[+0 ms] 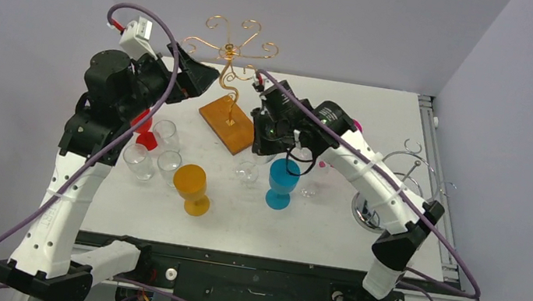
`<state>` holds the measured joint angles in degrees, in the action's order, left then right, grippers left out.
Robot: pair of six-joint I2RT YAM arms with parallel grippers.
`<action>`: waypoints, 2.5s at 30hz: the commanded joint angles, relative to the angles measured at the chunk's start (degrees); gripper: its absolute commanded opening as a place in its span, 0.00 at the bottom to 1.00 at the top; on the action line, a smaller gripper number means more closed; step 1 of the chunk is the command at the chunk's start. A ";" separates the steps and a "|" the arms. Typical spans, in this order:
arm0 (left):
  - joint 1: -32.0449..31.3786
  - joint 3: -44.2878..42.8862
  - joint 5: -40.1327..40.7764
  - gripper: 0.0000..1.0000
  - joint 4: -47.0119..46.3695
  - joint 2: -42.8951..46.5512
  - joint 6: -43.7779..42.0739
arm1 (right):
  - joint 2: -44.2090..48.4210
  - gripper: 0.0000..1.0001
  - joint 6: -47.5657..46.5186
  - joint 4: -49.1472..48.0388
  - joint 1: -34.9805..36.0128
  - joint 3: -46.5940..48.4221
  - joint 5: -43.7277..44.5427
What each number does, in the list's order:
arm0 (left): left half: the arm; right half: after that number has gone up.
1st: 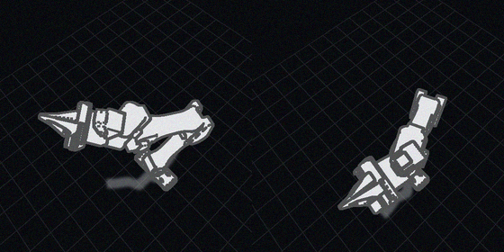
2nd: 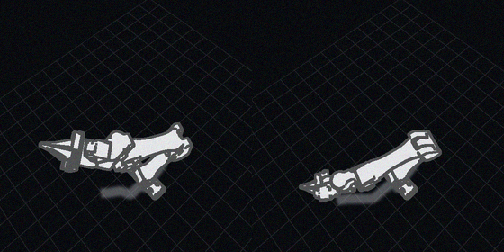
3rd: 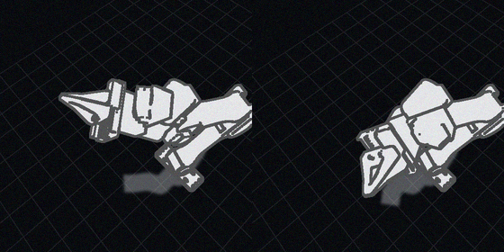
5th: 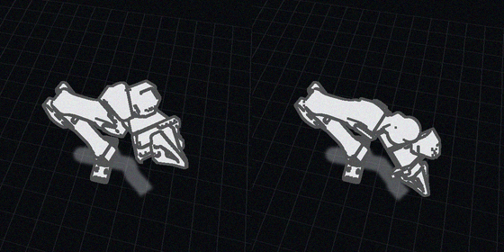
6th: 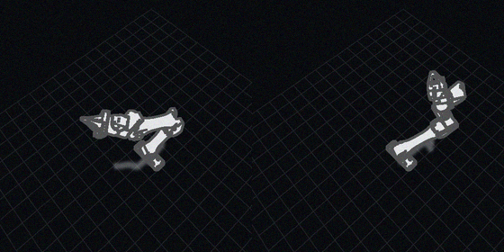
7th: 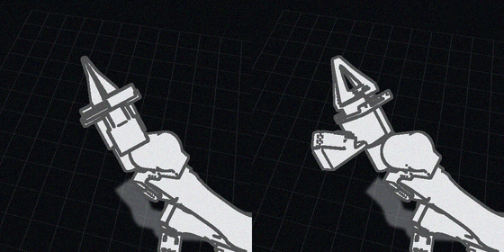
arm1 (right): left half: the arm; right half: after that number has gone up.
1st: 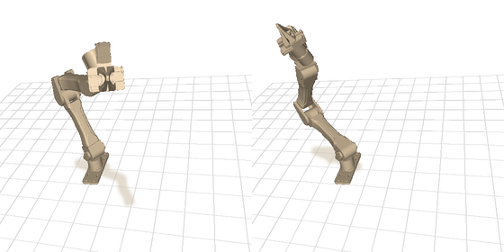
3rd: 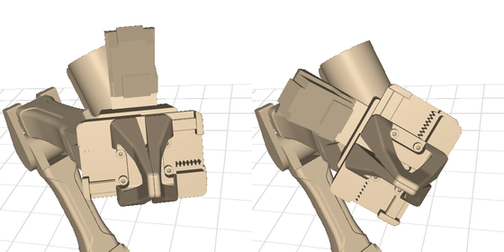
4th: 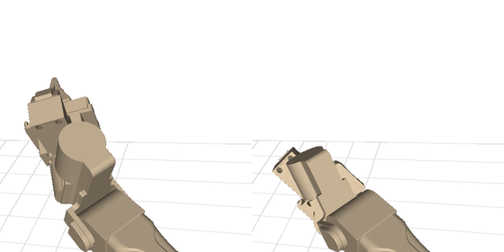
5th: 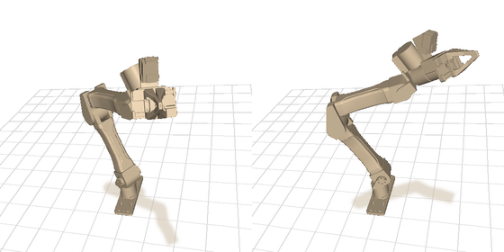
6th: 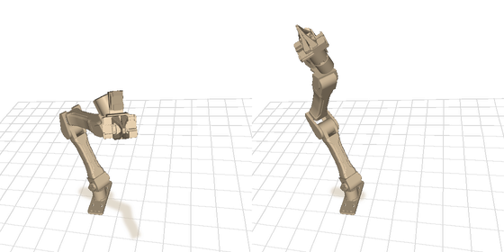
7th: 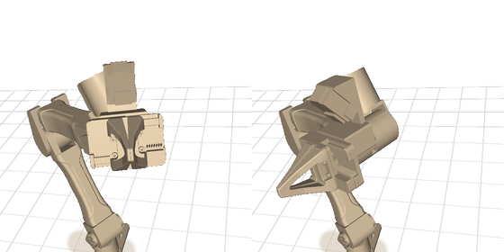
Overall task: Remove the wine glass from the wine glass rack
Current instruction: Place the wine glass at the center of the board.
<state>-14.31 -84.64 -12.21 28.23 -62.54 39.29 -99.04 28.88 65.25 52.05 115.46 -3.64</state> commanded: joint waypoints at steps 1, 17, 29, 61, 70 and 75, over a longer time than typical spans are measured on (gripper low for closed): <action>1.05 -2.98 1.69 0.96 0.59 1.91 -2.71 | -2.98 0.00 -2.05 0.69 1.23 4.18 1.74; 1.90 -4.06 2.53 0.96 2.79 1.93 -4.08 | -12.51 0.00 -3.77 1.62 2.13 6.40 1.89; 1.92 -4.26 3.74 0.96 3.77 2.45 -5.12 | -15.60 0.00 -4.29 2.56 3.02 7.45 3.20; 1.92 -3.16 2.51 0.96 3.07 2.11 -4.44 | -11.42 0.40 -3.11 2.95 4.53 12.09 4.29; 1.91 -4.13 1.92 0.96 3.97 0.73 -4.43 | -5.97 0.48 -1.90 -0.10 3.01 10.97 4.77; 1.58 -5.19 1.51 0.96 4.83 -0.40 -5.44 | -0.95 0.54 -0.95 -3.41 0.14 7.99 4.83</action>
<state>-12.64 -86.59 -9.80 33.47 -62.83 35.24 -107.04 26.65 66.54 54.74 124.53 -0.01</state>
